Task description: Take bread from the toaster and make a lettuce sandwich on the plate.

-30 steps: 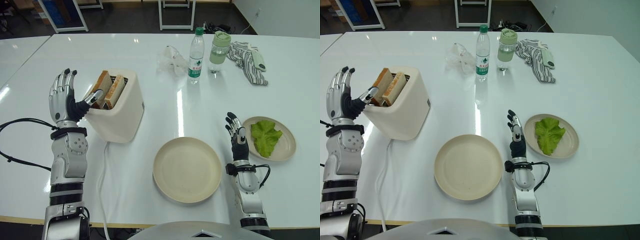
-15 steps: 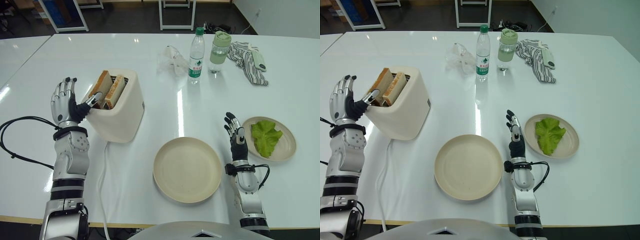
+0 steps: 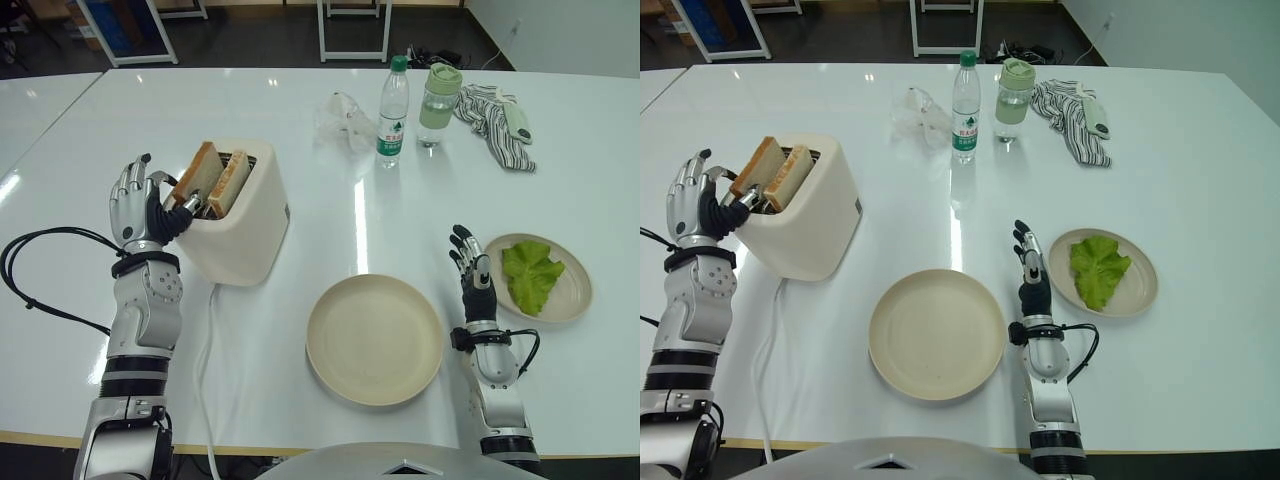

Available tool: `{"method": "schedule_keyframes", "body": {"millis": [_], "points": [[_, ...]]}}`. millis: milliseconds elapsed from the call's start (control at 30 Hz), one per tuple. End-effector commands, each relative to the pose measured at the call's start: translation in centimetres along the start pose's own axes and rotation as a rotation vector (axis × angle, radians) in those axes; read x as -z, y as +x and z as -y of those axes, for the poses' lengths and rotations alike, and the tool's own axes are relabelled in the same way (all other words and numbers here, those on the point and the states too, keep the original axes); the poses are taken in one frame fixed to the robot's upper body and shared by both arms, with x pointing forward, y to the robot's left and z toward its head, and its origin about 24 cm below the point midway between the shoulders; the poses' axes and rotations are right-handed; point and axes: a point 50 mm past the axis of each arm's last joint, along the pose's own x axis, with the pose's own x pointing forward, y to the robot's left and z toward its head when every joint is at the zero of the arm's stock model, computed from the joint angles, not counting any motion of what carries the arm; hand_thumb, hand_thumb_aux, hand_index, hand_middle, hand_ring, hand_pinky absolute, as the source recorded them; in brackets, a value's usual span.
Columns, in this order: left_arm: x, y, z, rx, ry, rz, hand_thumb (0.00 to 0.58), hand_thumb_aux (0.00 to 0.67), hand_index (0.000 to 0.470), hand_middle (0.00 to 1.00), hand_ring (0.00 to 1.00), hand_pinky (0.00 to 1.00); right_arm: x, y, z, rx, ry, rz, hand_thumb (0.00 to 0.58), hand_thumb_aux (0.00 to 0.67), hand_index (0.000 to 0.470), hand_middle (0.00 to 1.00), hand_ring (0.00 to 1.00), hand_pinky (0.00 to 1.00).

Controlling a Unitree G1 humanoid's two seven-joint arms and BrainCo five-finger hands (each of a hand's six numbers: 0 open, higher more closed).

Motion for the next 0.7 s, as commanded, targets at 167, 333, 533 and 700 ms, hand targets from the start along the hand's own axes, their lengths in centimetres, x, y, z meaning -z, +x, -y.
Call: {"method": "schedule_keyframes", "body": {"millis": [167,333,533,700], "points": [[-0.2,-0.8,1.3,0.088,-0.037,0.028,0.580,0.670,0.470,0.00,0.00,0.00,0.2,-0.4,0.4,0.020,0.010,-0.018,0.000,0.000,0.000,0.00,0.00,0.00],[-1.4,-0.7,0.2,-0.031,-0.057,0.114,0.580,0.670,0.470,0.00,0.00,0.00,0.3,-0.4,0.4,0.025,0.010,-0.023,0.000,0.000,0.000,0.00,0.00,0.00],[-2.7,-1.1,-4.8,-0.440,-0.066,0.265,0.580,0.670,0.470,0.00,0.00,0.00,0.3,-0.5,0.4,0.023,0.009,-0.027,0.000,0.000,0.000,0.00,0.00,0.00],[-6.0,-3.5,-7.8,-0.618,-0.173,0.566,0.580,0.670,0.470,0.47,0.47,0.47,0.4,-0.4,0.2,0.020,0.009,-0.032,0.000,0.000,0.000,0.00,0.00,0.00]]}}
